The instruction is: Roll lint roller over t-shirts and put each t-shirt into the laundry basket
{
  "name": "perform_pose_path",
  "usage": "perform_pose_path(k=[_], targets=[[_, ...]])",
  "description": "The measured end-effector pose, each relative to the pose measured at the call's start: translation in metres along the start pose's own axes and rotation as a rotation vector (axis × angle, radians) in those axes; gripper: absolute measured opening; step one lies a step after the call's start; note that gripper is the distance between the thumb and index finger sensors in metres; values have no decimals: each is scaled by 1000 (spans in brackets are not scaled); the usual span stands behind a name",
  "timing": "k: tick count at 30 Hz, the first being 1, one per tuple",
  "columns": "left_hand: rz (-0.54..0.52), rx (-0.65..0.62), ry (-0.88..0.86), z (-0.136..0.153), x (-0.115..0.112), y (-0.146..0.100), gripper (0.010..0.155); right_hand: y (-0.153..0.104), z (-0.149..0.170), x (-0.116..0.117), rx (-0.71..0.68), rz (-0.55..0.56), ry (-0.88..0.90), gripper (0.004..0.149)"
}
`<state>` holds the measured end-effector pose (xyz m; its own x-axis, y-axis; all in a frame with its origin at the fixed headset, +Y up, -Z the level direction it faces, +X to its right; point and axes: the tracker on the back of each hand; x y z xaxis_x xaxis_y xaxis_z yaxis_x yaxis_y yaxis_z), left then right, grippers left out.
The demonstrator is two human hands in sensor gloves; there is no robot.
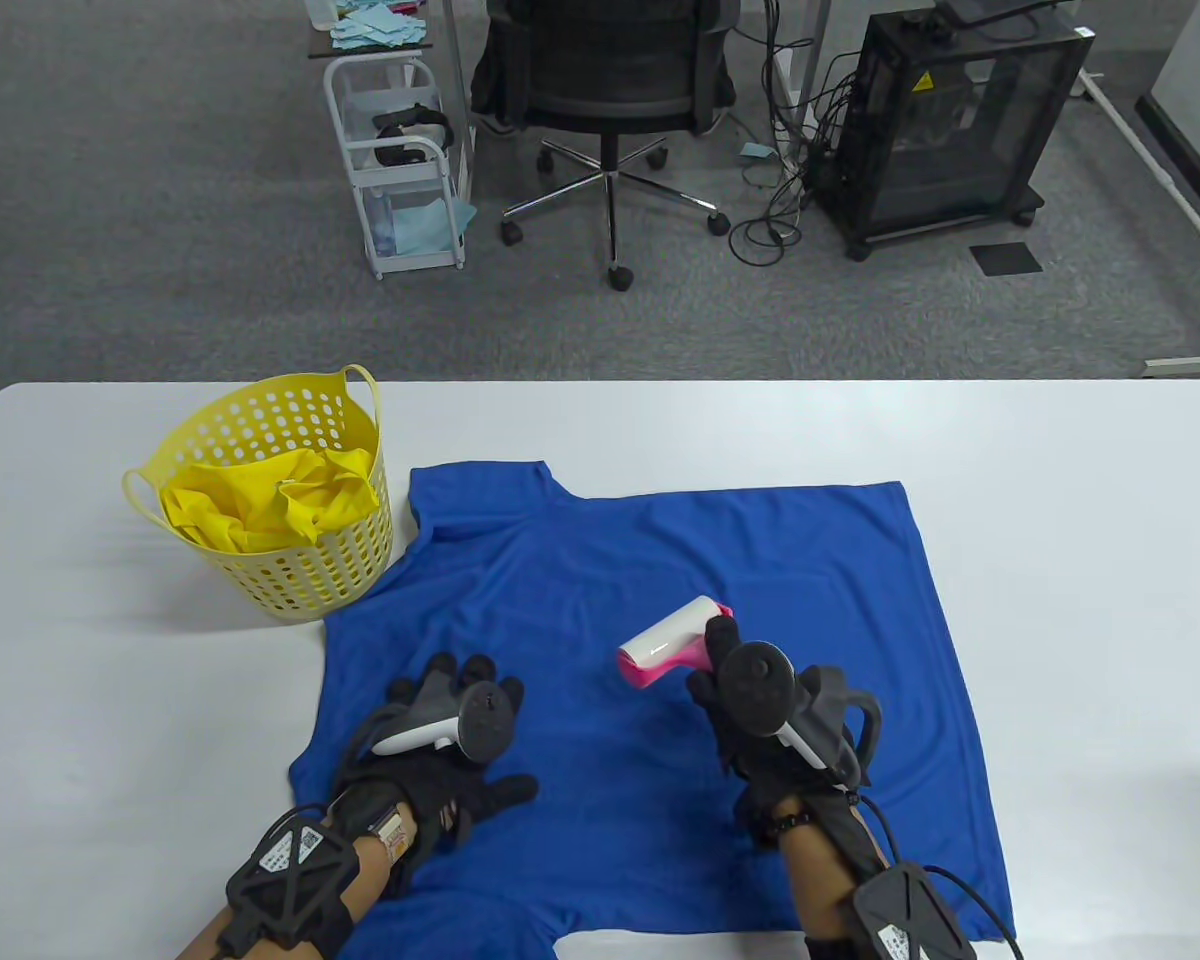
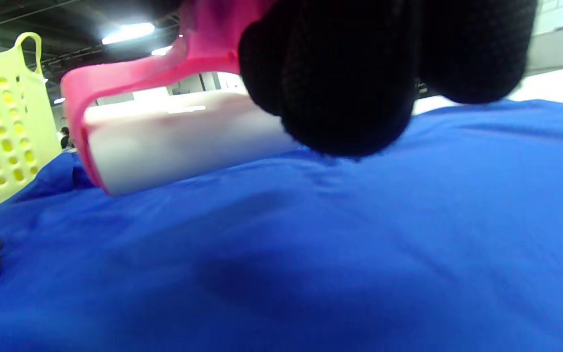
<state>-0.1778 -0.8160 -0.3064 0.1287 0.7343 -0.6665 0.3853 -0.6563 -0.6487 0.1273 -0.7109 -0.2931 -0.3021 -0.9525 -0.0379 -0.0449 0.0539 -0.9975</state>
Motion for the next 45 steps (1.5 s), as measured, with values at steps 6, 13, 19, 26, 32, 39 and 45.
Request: perform_pose_path(k=[6, 13, 19, 26, 32, 39, 45], targets=[[-87, -9, 25, -2, 6, -8, 95, -5, 4, 1, -5, 67, 212, 61], [-724, -244, -97, -37, 43, -74, 86, -17, -18, 11, -54, 14, 456, 61], [-633, -440, -366, -73, 41, -99, 97, -40, -57, 22, -210, -277, 792, 59], [-682, -468, -455, -70, 37, -100, 108, -53, -81, 40, -302, -588, 936, 59], [-491, -597, -711, -53, 39, -80, 109, -48, -77, 38, -322, -493, 827, 57], [-760, -385, -426, -38, 45, -85, 74, -34, -65, 23, -425, -432, 692, 59], [-908, -274, -391, -2, 62, -106, 69, -2, 2, 10, -85, 61, -50, 61]])
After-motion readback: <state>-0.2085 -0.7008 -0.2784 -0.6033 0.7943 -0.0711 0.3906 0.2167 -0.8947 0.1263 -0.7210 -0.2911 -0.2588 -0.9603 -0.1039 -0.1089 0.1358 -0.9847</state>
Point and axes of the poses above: the tracker on the back of each hand, its own z axis roughly to the little-finger side, its own y axis roughly from the wrist to the fingertips, x = y × z, and after that the axes turned 1 degree about -x, right-handed
